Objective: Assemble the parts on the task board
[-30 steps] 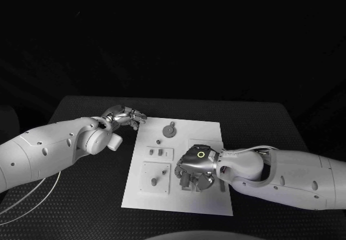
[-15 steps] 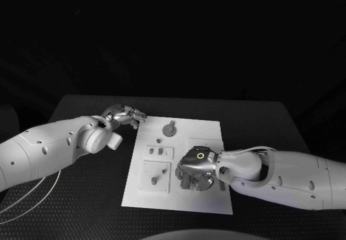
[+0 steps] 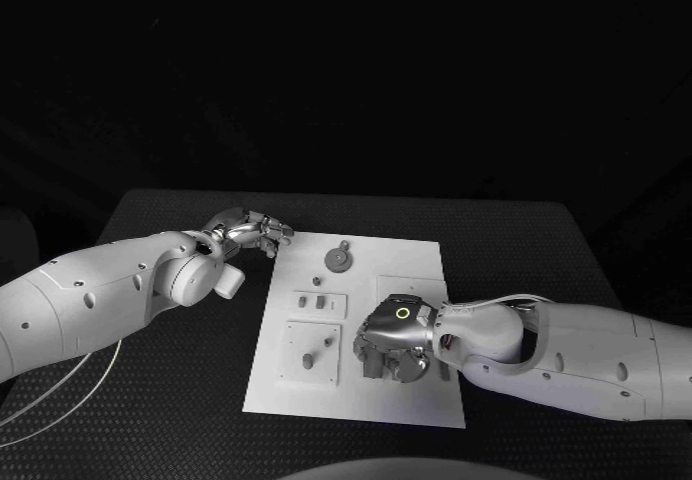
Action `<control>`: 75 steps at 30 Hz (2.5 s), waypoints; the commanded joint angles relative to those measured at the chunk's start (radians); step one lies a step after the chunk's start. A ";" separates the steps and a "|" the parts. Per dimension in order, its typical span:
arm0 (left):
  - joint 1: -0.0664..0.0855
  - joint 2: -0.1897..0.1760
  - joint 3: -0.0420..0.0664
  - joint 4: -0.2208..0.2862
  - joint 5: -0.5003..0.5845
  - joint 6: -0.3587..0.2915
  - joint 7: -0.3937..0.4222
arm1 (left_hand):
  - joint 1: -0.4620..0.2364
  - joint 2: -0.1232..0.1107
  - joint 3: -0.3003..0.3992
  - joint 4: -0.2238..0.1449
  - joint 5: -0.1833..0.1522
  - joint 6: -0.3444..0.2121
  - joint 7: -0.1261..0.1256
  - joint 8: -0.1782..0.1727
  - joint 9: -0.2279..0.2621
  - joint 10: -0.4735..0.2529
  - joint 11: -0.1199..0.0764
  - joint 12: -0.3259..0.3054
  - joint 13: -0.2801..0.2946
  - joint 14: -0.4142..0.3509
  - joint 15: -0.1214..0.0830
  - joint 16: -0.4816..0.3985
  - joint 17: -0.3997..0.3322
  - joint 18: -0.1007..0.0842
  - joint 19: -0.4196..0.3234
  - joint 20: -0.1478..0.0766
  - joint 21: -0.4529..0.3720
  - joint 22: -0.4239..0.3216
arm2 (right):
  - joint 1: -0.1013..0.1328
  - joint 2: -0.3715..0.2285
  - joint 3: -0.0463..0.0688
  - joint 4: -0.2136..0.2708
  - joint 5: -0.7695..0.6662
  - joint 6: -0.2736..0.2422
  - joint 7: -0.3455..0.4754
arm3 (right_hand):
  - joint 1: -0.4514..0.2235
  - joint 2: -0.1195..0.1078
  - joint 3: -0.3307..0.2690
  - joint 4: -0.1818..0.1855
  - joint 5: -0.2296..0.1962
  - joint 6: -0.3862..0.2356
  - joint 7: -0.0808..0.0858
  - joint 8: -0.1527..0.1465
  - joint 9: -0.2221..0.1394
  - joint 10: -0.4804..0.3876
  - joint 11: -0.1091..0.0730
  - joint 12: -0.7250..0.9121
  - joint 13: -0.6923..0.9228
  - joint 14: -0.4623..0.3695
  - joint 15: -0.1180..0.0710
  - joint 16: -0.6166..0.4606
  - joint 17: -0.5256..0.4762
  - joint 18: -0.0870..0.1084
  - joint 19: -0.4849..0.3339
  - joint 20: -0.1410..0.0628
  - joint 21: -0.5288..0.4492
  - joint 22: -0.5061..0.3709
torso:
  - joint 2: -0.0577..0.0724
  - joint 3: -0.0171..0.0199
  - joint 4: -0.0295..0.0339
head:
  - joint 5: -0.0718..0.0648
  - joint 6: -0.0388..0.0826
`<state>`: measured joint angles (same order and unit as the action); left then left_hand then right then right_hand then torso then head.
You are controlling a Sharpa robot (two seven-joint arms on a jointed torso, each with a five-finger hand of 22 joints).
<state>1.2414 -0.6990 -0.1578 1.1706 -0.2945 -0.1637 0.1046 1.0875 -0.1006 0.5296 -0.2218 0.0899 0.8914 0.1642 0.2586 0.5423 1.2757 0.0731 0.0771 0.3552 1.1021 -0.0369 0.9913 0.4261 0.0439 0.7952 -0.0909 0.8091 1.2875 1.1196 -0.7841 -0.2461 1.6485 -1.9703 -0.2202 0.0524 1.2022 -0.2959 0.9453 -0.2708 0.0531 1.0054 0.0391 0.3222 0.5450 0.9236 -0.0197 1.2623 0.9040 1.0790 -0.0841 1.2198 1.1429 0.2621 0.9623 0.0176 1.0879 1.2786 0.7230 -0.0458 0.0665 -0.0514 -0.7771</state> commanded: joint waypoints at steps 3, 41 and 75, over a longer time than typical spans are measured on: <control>0.001 0.002 0.000 0.001 0.005 0.015 0.005 | -0.007 -0.003 0.002 0.006 -0.004 -0.007 0.002 0.006 -0.002 -0.007 0.000 -0.006 0.002 0.004 0.002 -0.005 0.001 -0.011 0.009 -0.041 -0.006 0.002 | -0.003 0.001 -0.001 -0.001 0.003 0.028 0.014 | 0.033 0.009 0.019 -0.005 -0.003 0.038 0.036 -0.002 -0.004 -0.011 0.000 0.007 -0.004 -0.010 0.000 0.005 -0.004 0.000 -0.009 0.003 -0.004 -0.002 | 0.000 -0.0006 0.0001 | -0.001 0.000; 0.001 -0.001 0.000 0.001 0.005 0.017 0.003 | -0.005 -0.003 0.002 0.006 -0.004 -0.007 0.002 0.007 -0.002 -0.008 0.000 -0.006 0.002 0.004 0.002 -0.005 0.002 -0.011 0.009 -0.041 -0.007 0.003 | -0.005 -0.007 -0.001 -0.014 0.041 0.014 -0.004 | 0.049 -0.002 0.028 -0.015 -0.002 -0.172 -0.021 -0.098 -0.064 -0.052 0.008 0.038 -0.032 -0.044 0.006 0.035 -0.036 0.000 -0.029 0.018 0.000 -0.001 | 0.000 -0.0008 0.0011 | 0.000 -0.001; 0.001 -0.002 0.000 0.001 0.005 0.017 0.001 | -0.003 -0.003 0.003 0.005 -0.004 -0.008 0.002 0.007 -0.002 -0.008 0.000 -0.006 0.002 0.004 0.002 -0.006 0.003 -0.011 0.009 -0.041 -0.008 0.004 | 0.007 -0.089 -0.001 0.010 0.191 -0.128 -0.037 | 0.041 -0.002 0.068 -0.012 0.004 -0.135 0.073 -0.038 -0.048 -0.009 0.025 0.078 -0.049 -0.014 -0.009 0.066 -0.058 0.000 0.010 -0.001 0.025 -0.006 | 0.000 -0.0008 -0.0001 | 0.003 0.003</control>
<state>1.2415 -0.7024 -0.1585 1.1699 -0.2944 -0.1604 0.1005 1.0874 -0.1007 0.5297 -0.2218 0.0899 0.8914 0.1641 0.2625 0.5417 1.2759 0.0729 0.0771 0.3563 1.1021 -0.0369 0.9913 0.4282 0.0440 0.7952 -0.0909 0.8052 1.2904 1.1265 -0.8719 -0.2468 1.6566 -1.8179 -0.3517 0.0272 1.2541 -0.2955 1.0093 -0.2818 0.0535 0.8559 0.1012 0.2799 0.4965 0.9143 -0.0001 1.3349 0.8559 1.0597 -0.0927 1.2816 1.0857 0.2473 0.9646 0.0158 1.1071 1.2732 0.7234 -0.0461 0.0670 -0.0499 -0.7731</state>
